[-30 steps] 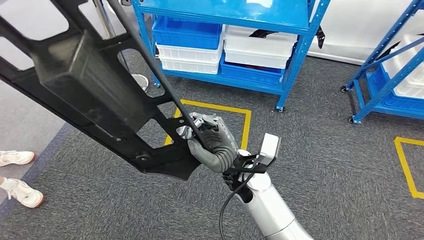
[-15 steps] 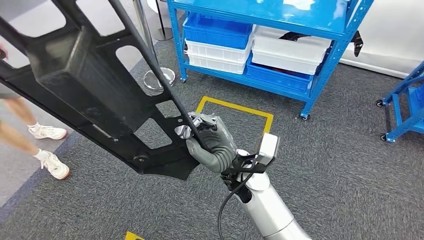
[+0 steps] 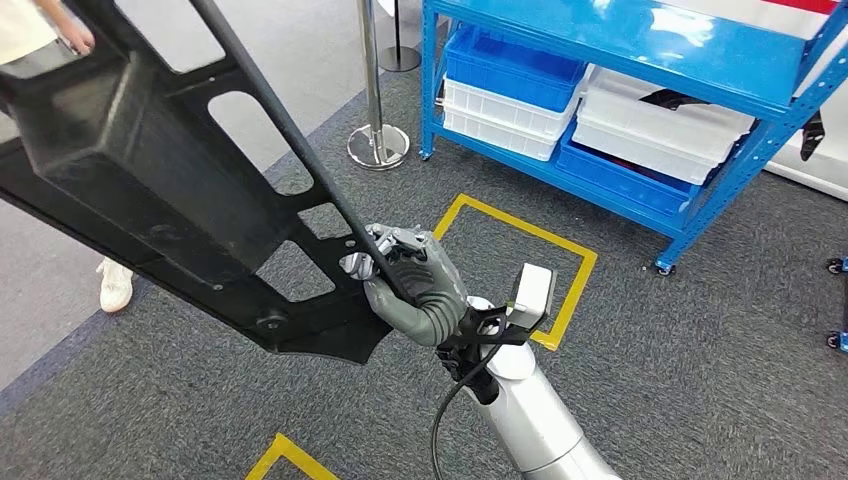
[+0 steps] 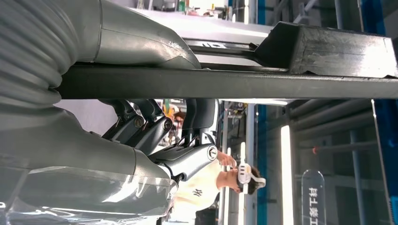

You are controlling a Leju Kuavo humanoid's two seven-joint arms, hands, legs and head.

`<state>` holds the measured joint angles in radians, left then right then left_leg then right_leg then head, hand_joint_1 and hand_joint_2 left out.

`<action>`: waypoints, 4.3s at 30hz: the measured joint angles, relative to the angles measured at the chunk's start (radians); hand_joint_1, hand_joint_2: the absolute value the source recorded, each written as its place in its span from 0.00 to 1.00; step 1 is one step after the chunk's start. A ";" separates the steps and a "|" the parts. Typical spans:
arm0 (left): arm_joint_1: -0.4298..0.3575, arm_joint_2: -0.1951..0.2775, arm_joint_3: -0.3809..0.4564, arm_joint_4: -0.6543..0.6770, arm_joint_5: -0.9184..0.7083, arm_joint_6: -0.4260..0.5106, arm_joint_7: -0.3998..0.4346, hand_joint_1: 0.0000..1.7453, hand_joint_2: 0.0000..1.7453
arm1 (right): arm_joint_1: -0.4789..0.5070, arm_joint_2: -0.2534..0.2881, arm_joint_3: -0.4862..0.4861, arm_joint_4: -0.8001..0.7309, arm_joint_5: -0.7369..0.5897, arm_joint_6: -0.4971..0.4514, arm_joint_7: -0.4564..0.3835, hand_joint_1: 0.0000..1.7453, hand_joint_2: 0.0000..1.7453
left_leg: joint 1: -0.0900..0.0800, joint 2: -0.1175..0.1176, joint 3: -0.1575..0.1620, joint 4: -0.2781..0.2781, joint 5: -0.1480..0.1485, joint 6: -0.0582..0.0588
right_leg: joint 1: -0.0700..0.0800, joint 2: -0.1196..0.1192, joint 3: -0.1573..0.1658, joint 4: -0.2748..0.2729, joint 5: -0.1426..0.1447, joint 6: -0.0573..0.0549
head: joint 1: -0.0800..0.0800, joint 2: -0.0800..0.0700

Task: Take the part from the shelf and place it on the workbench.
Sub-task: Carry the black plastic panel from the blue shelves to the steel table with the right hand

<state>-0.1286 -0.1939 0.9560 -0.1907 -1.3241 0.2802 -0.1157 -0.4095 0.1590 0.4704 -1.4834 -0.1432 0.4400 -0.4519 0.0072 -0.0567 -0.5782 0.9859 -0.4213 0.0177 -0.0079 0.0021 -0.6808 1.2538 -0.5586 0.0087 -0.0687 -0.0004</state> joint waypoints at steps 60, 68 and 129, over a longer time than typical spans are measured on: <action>-0.001 0.076 0.009 -0.005 -0.030 -0.003 -0.063 0.00 1.00 | 0.145 -0.046 -0.120 -0.164 0.044 -0.012 -0.078 1.00 1.00 | 0.000 -0.003 -0.035 0.012 0.020 0.002 | -0.004 -0.004 -0.013 0.046 -0.048 0.008 | 0.001 0.000; 0.036 0.068 0.000 -0.005 -0.057 -0.047 0.135 0.00 1.00 | 0.138 -0.046 -0.138 -0.132 0.047 -0.004 -0.092 1.00 1.00 | 0.000 -0.082 -0.041 0.017 0.020 -0.023 | 0.004 0.055 0.107 -0.245 0.102 -0.026 | 0.001 0.000; 0.002 0.044 -0.112 -0.005 -0.161 -0.026 0.055 0.00 1.00 | 0.126 -0.101 -0.264 -0.152 0.063 -0.037 -0.069 1.00 1.00 | 0.004 -0.092 -0.048 0.023 0.029 -0.025 | 0.003 0.059 0.104 -0.238 0.104 -0.019 | 0.001 0.000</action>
<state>-0.1265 -0.1500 0.8437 -0.1962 -1.4854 0.2540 -0.0611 -0.2837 0.0582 0.2061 -1.6352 -0.0798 0.4029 -0.5207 0.0116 -0.1488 -0.6260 1.0089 -0.3926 -0.0072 -0.0054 0.0607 -0.5764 1.0159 -0.4544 -0.0098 -0.0679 -0.0004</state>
